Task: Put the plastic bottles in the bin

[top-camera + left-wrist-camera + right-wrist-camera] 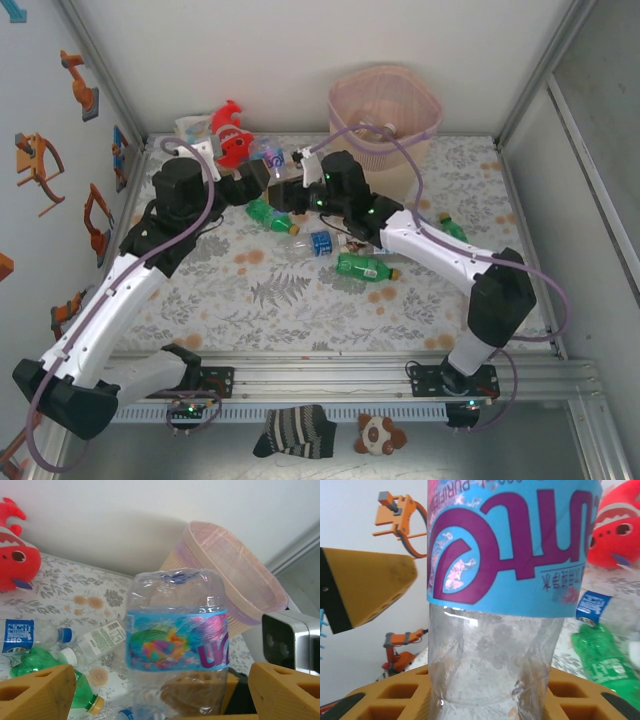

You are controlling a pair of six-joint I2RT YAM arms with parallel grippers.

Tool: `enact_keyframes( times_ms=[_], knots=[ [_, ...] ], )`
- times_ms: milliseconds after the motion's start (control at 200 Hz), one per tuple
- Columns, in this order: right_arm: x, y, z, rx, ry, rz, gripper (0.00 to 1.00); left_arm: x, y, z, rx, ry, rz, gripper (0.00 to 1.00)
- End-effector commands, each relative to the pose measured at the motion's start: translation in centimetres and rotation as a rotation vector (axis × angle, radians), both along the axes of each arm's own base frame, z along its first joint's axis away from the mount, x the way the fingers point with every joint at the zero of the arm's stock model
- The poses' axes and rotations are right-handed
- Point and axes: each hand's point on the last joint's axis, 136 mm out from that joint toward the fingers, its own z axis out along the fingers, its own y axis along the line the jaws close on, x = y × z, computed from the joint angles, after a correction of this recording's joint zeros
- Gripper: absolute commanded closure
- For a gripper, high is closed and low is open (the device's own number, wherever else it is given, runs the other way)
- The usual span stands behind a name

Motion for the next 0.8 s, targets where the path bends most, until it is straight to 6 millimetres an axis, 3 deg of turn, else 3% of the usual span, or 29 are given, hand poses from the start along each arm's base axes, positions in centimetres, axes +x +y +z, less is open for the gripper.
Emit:
enact_keyframes(
  times_ms=[0, 240, 576, 796],
  knots=[
    [1.1, -3.0, 3.4, -0.053, -0.092, -0.076, 0.60, -0.4, 0.7, -0.3, 0.029, -0.014, 0.016, 0.11],
    [4.2, -8.5, 5.4, -0.129, -0.103, -0.189, 0.60, -0.7, 0.9, -1.2, 0.042, 0.009, 0.018, 0.10],
    [10.3, -17.5, 9.0, -0.152, -0.089, -0.454, 0.60, -1.1, 1.2, -2.0, 0.046, 0.027, 0.022, 0.10],
    [13.9, -20.4, 10.6, -0.118, -0.073, -0.644, 0.67, -1.1, 1.1, -2.3, 0.027, 0.036, 0.021, 0.10]
  ],
)
